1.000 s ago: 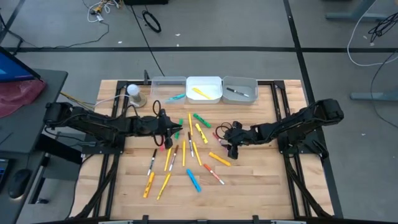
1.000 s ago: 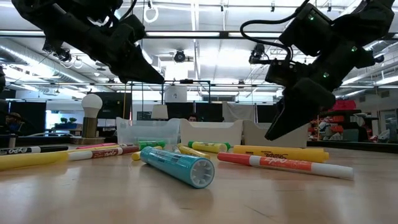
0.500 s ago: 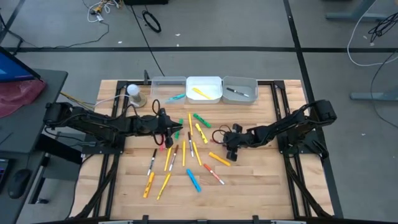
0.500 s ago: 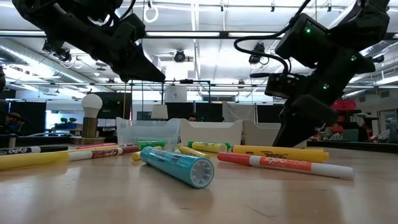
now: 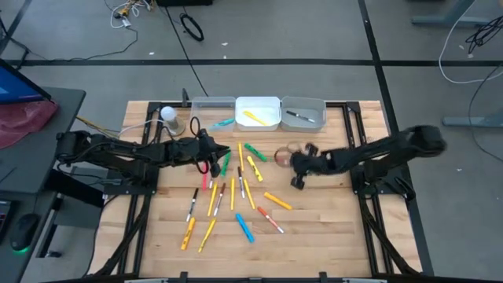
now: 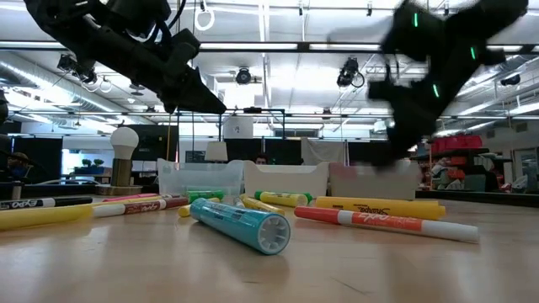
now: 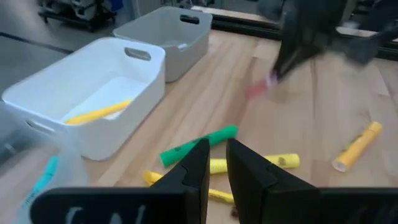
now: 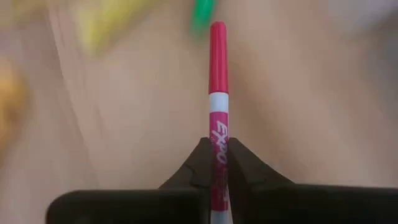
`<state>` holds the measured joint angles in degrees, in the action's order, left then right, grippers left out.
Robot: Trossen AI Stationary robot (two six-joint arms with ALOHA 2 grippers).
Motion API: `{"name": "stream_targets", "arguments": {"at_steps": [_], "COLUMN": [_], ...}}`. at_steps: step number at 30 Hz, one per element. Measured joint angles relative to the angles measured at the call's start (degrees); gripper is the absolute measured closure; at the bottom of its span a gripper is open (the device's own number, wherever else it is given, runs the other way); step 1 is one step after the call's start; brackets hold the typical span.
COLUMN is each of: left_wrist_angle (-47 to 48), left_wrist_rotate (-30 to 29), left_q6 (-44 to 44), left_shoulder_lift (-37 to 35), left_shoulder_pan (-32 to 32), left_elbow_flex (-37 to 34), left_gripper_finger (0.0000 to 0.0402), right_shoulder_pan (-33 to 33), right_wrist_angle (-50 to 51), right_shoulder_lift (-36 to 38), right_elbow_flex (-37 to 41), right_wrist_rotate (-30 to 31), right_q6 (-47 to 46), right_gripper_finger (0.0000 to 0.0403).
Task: Pick & Place Markers
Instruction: Put the red marker pen into the gray bin
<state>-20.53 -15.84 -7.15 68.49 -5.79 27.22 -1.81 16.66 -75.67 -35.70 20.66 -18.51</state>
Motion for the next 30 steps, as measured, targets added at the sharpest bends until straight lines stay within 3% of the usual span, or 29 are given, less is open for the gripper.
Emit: {"name": "stream_targets", "arguments": {"at_steps": [3,7,12,16,23,30], "left_wrist_angle": [-1.55,-4.06,-5.18,-5.28,-5.35,-5.58], "left_wrist_rotate": [-0.02,0.04,0.01,0.12,0.09,0.01], "left_q6": [1.7,2.27,2.46,2.46,2.44,2.44], "left_shoulder_lift": [0.0,0.0,0.0,0.0,0.0,0.0], "left_shoulder_pan": [-0.63,-1.16,-1.15,-1.13,-1.13,-1.15], "left_elbow_flex": [-0.02,-0.02,0.0,0.0,0.0,0.0], "left_gripper_finger": [0.0344,0.0344,0.0344,0.0344,0.0344,0.0344], "right_shoulder_pan": [4.89,16.55,33.53,42.52,46.43,46.43], "right_wrist_angle": [13.35,22.04,24.35,24.08,20.93,16.7], "right_shoulder_lift": [5.46,8.01,3.63,-4.19,-17.01,-21.9], "right_elbow_flex": [-6.33,-16.86,-22.83,-22.88,-22.93,-23.04], "right_wrist_rotate": [2.88,1.35,-7.45,-12.88,-17.29,-17.21], "right_q6": [4.3,11.65,26.21,34.01,40.99,41.54], "right_gripper_finger": [0.039,0.039,0.0391,0.0391,0.0388,0.0379]}}
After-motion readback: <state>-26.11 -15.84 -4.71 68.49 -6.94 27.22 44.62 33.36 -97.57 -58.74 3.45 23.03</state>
